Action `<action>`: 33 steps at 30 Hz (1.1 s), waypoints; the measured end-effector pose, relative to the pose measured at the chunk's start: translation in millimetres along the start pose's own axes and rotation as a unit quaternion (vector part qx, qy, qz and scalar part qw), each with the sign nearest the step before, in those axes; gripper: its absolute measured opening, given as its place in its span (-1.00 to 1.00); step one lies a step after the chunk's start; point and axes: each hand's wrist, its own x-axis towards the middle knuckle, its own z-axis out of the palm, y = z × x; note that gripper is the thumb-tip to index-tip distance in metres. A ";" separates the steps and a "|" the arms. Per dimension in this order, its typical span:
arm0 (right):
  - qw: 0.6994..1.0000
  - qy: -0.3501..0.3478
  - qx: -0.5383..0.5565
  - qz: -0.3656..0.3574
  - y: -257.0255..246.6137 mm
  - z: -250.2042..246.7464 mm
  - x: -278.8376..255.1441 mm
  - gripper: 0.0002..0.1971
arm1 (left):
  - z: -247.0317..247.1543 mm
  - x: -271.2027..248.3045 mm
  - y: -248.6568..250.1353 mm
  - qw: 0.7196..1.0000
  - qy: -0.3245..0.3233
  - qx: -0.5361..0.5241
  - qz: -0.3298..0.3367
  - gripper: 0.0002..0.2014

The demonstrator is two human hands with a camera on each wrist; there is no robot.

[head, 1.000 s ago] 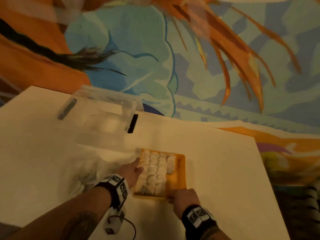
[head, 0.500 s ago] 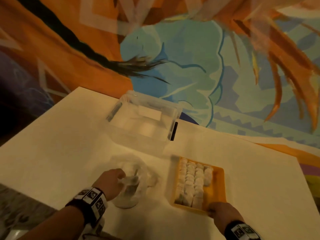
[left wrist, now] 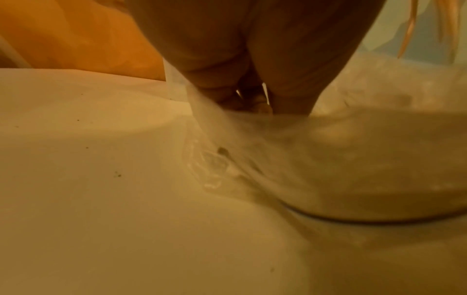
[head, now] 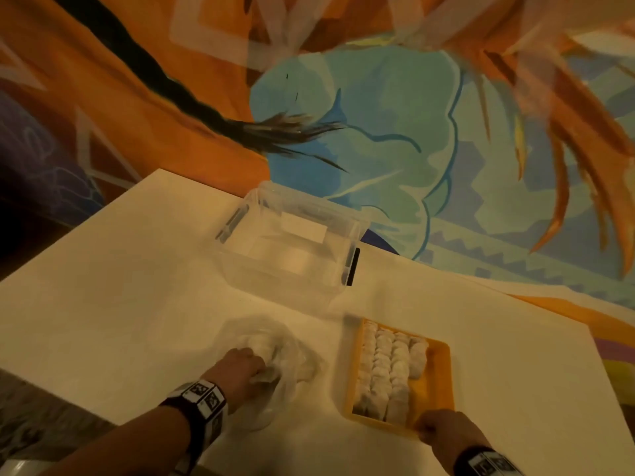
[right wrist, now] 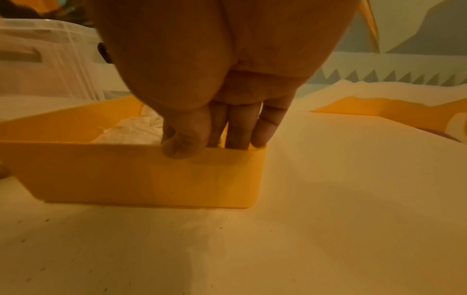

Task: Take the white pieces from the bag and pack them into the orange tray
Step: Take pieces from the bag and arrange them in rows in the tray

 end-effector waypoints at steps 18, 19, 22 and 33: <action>1.000 0.004 0.000 0.003 0.5 0.1 2.4 -0.86 | 21.4 33.5 59.8 0.998 0.017 0.060 0.009 -0.42; 1.000 0.001 -0.006 0.001 0.4 -0.6 2.9 -0.86 | 24.3 34.7 62.8 0.997 0.017 0.075 0.008 -0.42; 1.000 -0.001 -0.014 0.000 -0.3 -1.5 2.3 -0.94 | 26.8 38.4 63.4 0.993 0.000 0.116 0.008 -0.43; 1.000 -0.004 -0.011 -0.004 2.2 -1.6 1.0 -0.88 | 13.2 46.8 23.6 0.993 0.011 0.108 0.039 -0.47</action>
